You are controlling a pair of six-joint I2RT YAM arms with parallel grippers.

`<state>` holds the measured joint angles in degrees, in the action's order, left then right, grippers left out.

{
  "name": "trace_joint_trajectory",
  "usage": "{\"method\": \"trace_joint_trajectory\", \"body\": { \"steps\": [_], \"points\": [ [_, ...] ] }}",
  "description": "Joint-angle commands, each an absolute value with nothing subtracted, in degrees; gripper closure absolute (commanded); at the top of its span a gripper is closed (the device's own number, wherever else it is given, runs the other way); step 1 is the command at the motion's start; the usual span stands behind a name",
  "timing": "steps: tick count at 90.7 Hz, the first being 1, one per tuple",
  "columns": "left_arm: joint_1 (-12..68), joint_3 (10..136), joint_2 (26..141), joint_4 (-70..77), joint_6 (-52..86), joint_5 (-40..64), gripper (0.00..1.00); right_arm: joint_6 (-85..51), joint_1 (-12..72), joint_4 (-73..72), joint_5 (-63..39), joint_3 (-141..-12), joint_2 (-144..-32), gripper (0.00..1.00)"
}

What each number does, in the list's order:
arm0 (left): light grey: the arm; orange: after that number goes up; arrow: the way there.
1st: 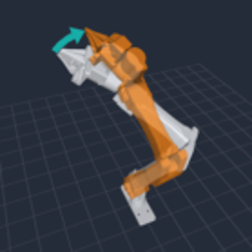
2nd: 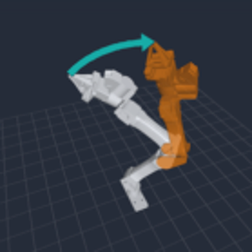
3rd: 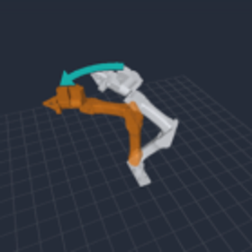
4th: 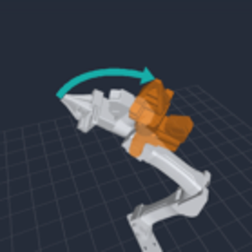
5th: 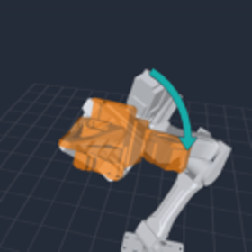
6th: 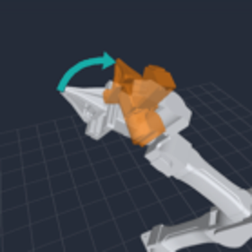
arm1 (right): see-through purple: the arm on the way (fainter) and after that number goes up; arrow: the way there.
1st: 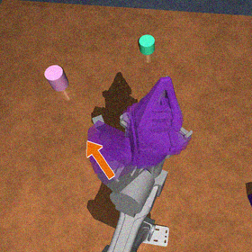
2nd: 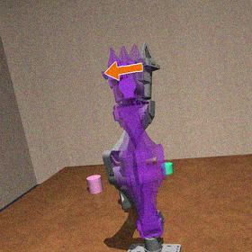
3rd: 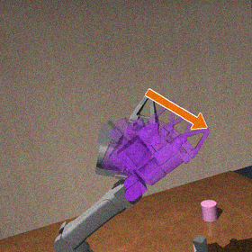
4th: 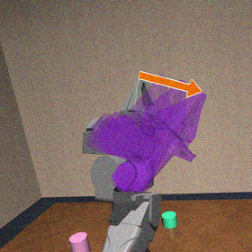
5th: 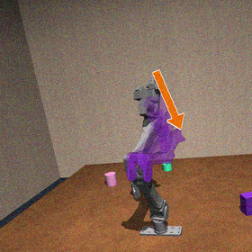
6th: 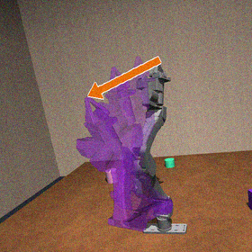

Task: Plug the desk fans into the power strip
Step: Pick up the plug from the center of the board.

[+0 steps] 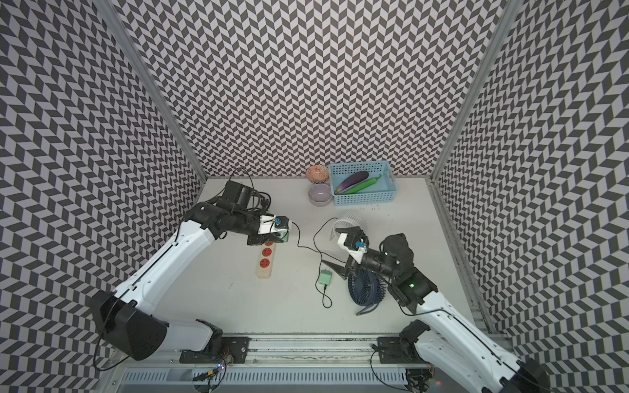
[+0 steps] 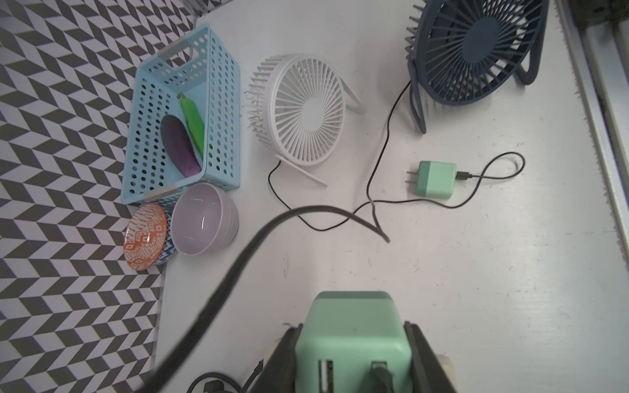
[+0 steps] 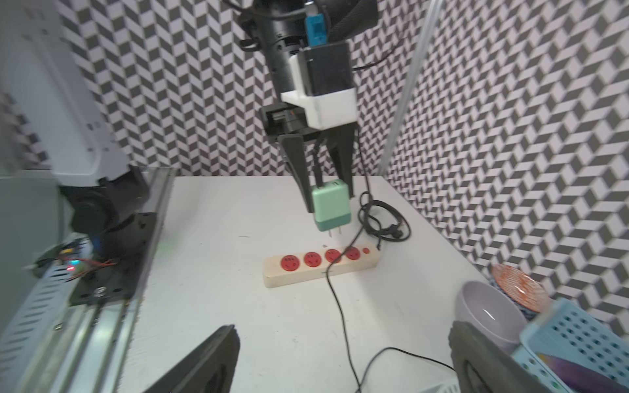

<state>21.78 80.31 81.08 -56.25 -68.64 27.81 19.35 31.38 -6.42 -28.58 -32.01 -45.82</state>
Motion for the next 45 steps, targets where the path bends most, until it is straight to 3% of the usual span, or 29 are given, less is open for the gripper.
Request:
{"method": "trace_joint_trajectory", "body": {
  "steps": [1,21,45],
  "points": [
    [19.31,84.40,83.53,-59.11,-72.77,26.63,1.00,18.02,30.59,-6.00,-14.83,-29.83,-43.18,0.00],
    [15.86,88.25,89.89,-61.63,-75.71,24.50,1.00,11.12,30.41,-12.18,-0.16,-25.09,-40.33,0.01],
    [12.38,93.12,97.63,-63.51,-77.28,24.17,1.00,8.38,30.34,-14.46,3.27,-22.58,-40.07,0.00]
  ]
}}
